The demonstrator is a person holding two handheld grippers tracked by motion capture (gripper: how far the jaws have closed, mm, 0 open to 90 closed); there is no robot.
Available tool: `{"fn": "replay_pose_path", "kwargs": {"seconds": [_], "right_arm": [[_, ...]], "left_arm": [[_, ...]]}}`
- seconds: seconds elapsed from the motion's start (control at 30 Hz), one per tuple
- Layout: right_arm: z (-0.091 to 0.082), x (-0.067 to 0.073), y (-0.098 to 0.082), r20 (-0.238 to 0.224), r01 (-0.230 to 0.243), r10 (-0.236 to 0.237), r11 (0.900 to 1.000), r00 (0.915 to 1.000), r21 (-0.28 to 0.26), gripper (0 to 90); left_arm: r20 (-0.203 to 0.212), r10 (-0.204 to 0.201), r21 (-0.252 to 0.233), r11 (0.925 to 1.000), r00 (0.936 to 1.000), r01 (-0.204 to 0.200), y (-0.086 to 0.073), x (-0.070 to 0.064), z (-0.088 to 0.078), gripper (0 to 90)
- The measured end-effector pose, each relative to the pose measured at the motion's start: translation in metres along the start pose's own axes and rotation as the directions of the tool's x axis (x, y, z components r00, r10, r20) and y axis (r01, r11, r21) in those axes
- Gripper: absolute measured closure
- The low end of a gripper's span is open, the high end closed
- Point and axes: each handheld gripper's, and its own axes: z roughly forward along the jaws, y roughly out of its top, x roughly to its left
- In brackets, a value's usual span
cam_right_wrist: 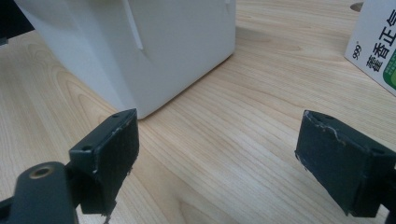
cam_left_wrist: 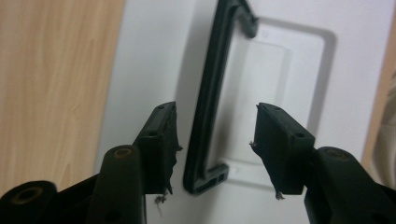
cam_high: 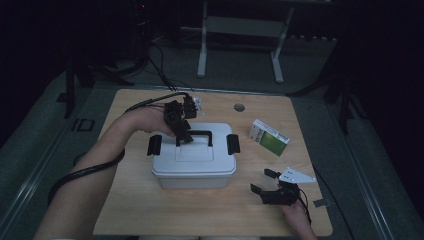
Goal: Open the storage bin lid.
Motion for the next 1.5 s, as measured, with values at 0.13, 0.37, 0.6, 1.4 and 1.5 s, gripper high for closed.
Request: {"fn": "replay_pose_path", "kwargs": {"seconds": [0.13, 0.37, 0.6, 1.4, 1.5], "right_arm": [[0.0, 0.0, 0.0, -0.002, -0.001, 0.001, 1.0, 1.0, -0.002, 13.0], [0.0, -0.001, -0.001, 0.0, 0.0, 0.0, 1.0, 1.0, -0.005, 13.0], [0.0, -0.001, -0.001, 0.001, 0.0, 0.0, 1.0, 1.0, -0.005, 13.0], [0.0, -0.002, -0.001, -0.001, -0.005, 0.005, 1.0, 1.0, -0.008, 13.0], [-0.001, -0.002, -0.001, 0.001, -0.009, 0.009, 1.0, 1.0, -0.011, 13.0]], "left_arm": [[0.01, 0.022, 0.023, 0.9995, 0.9997, -0.022, 0.008, 0.001, 0.005, 49.6], [0.035, 0.062, 0.051, 0.9967, 0.9975, -0.064, 0.017, -0.006, 0.01, 59.9], [0.028, 0.082, 0.079, 0.9934, 0.9963, -0.084, 0.017, -0.009, 0.011, 69.7], [0.016, 0.148, 0.115, 0.9821, 0.9889, -0.149, 0.029, -0.013, 0.016, 83.5], [0.012, 0.155, 0.103, 0.9825, 0.9879, -0.155, 0.028, -0.013, 0.013, 83.6]]}}
